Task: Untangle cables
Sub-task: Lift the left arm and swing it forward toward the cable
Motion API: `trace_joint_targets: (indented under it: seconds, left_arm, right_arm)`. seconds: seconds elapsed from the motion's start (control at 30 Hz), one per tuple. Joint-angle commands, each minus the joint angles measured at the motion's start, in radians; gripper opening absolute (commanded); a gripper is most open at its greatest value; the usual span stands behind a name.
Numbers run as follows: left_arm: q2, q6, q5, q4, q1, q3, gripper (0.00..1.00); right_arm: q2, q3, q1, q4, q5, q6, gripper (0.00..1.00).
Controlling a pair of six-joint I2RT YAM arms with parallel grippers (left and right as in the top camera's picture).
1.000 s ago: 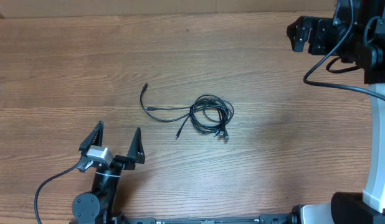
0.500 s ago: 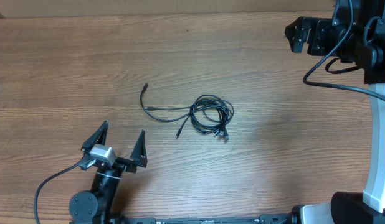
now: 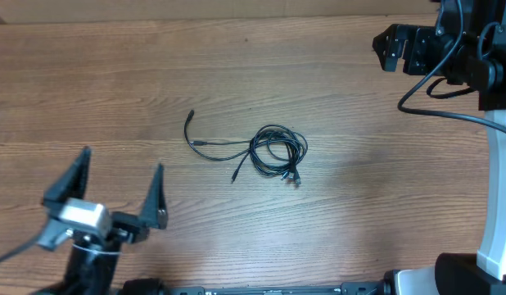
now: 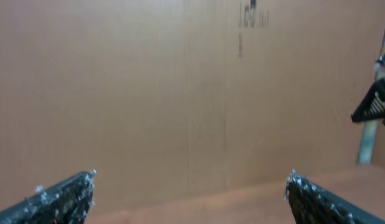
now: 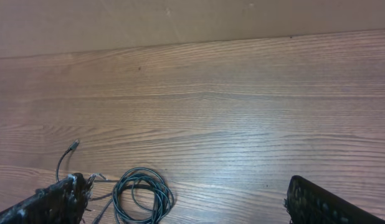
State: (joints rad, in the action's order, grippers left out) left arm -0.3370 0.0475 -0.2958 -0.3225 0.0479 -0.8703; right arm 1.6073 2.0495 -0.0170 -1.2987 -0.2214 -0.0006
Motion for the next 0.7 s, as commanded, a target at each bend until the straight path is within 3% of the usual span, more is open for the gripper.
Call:
trace_joint_targets:
  seconds: [0.0,0.3,0.67]
  left_arm:
    - [-0.184,-0.043,-0.035,-0.097,0.004,-0.241,0.99]
    - [-0.508,-0.118,-0.078,-0.262,0.004,-0.716,1.00]
    - [-0.563,-0.129,-0.092,-0.034,0.004,-0.762,1.00]
  right_arm:
    - [-0.025,0.027,0.005,-0.001,-0.008,-0.005,1.00]
    - [-0.025,0.027,0.005,-0.027,-0.008,-0.005,1.00]
    - [-0.025,0.027,0.005,-0.039,-0.008,-0.005,1.00]
